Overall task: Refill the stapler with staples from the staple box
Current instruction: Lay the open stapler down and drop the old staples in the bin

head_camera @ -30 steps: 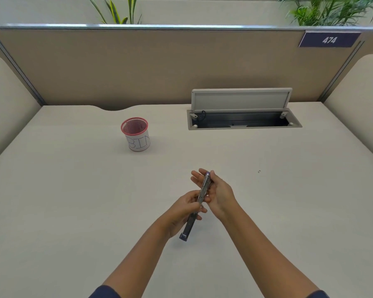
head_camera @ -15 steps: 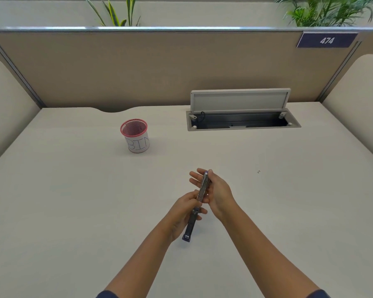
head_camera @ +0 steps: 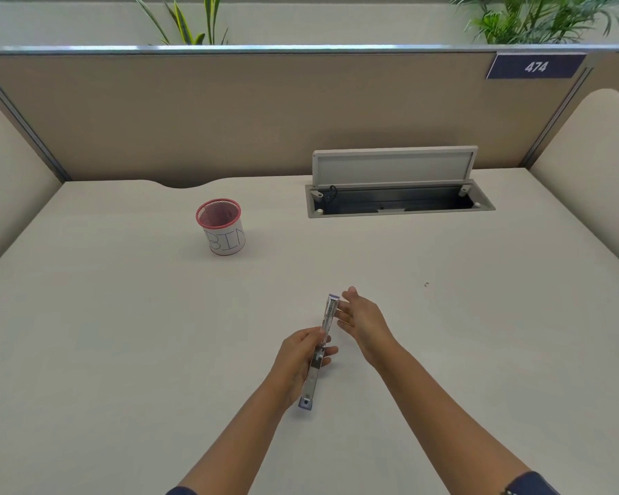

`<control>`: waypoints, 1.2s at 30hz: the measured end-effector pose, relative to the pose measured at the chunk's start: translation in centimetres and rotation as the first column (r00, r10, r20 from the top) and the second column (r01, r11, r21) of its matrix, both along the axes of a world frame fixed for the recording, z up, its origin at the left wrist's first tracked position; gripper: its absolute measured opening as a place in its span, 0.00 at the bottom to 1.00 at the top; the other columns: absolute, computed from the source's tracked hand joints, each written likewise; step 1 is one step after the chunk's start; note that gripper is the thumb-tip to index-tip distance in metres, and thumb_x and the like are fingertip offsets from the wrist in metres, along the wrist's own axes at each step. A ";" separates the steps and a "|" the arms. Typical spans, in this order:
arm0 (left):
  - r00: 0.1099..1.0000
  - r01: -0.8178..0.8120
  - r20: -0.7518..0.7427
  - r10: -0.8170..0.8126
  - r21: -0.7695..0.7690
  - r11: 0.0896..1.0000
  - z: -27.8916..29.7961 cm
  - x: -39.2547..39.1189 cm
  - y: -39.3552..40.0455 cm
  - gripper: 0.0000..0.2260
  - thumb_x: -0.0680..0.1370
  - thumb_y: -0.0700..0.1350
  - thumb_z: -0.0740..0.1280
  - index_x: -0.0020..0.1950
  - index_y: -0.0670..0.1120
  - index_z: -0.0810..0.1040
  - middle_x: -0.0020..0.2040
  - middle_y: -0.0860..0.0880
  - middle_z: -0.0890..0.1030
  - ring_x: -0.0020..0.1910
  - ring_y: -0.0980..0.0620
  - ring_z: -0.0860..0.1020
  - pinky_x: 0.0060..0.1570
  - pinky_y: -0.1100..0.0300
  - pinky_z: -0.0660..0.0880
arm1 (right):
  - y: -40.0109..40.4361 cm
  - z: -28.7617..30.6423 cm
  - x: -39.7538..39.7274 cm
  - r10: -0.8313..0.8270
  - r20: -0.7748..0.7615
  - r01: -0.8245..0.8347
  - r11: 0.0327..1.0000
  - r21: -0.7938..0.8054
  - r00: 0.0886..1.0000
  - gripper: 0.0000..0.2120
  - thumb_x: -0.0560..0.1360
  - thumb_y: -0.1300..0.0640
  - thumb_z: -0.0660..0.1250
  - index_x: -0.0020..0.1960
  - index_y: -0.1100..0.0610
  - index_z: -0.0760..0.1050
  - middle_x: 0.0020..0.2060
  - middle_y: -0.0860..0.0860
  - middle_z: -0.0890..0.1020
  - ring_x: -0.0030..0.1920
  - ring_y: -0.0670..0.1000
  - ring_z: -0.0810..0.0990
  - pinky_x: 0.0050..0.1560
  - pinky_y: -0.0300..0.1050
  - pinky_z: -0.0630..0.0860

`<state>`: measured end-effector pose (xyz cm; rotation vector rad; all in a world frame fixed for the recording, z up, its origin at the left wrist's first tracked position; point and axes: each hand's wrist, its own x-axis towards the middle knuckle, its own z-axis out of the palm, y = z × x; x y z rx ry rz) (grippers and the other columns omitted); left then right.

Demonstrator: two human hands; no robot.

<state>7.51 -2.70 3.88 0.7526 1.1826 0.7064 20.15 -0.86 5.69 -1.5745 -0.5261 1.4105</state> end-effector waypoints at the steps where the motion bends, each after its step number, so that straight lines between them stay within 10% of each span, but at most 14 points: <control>1: 0.999 -0.033 -0.028 0.032 -0.011 0.999 -0.3 0.1 0.1 0.05 0.78 0.41 0.63 0.44 0.42 0.77 0.43 0.44 0.79 0.42 0.47 0.82 0.41 0.58 0.78 | -0.1 -0.3 0.2 -0.002 0.036 0.001 1.000 0.007 0.999 0.17 0.81 0.52 0.53 0.61 0.62 0.71 0.57 0.57 0.78 0.54 0.55 0.78 0.61 0.48 0.73; 9: 0.947 -0.145 -0.290 0.139 0.001 0.989 -2.0 0.8 0.5 0.09 0.78 0.45 0.62 0.42 0.41 0.73 0.37 0.46 0.76 0.36 0.51 0.79 0.37 0.58 0.72 | -0.6 -2.9 3.5 -0.040 0.607 -0.017 0.996 0.089 0.793 0.15 0.79 0.59 0.56 0.63 0.59 0.72 0.62 0.55 0.74 0.61 0.54 0.74 0.59 0.43 0.70; 14: 0.875 -0.116 -0.471 0.112 0.021 0.993 -1.7 1.5 1.2 0.24 0.78 0.53 0.58 0.65 0.34 0.69 0.61 0.39 0.77 0.58 0.41 0.76 0.58 0.52 0.72 | -0.2 -5.0 6.7 -0.007 0.793 -0.019 1.000 0.023 0.609 0.15 0.78 0.64 0.56 0.65 0.61 0.70 0.67 0.56 0.69 0.68 0.58 0.64 0.63 0.43 0.59; 19: 0.796 -0.090 -0.592 0.126 0.091 0.992 -1.4 2.0 1.4 0.25 0.79 0.56 0.58 0.70 0.41 0.63 0.64 0.42 0.74 0.61 0.43 0.73 0.55 0.55 0.69 | 0.4 -6.0 9.7 0.086 0.854 -0.051 0.996 -0.069 0.514 0.19 0.79 0.64 0.53 0.70 0.64 0.63 0.73 0.58 0.61 0.74 0.57 0.56 0.71 0.46 0.52; 25: 0.809 -0.070 -0.565 0.165 0.186 0.980 -1.8 2.2 1.1 0.13 0.79 0.53 0.58 0.48 0.42 0.67 0.38 0.48 0.75 0.40 0.46 0.74 0.39 0.57 0.67 | 1.2 -6.1 11.7 0.195 0.896 -0.087 0.981 -0.174 0.399 0.22 0.80 0.66 0.50 0.74 0.64 0.56 0.75 0.58 0.55 0.76 0.57 0.50 0.75 0.49 0.48; 36: 0.736 0.080 -0.662 0.140 0.290 0.954 -2.2 2.5 0.8 0.13 0.79 0.51 0.57 0.42 0.43 0.66 0.45 0.45 0.73 0.34 0.50 0.71 0.31 0.59 0.64 | 1.4 -7.0 12.6 0.341 0.895 -0.113 0.940 -0.322 0.287 0.24 0.79 0.67 0.48 0.75 0.63 0.50 0.76 0.57 0.50 0.76 0.56 0.46 0.75 0.49 0.45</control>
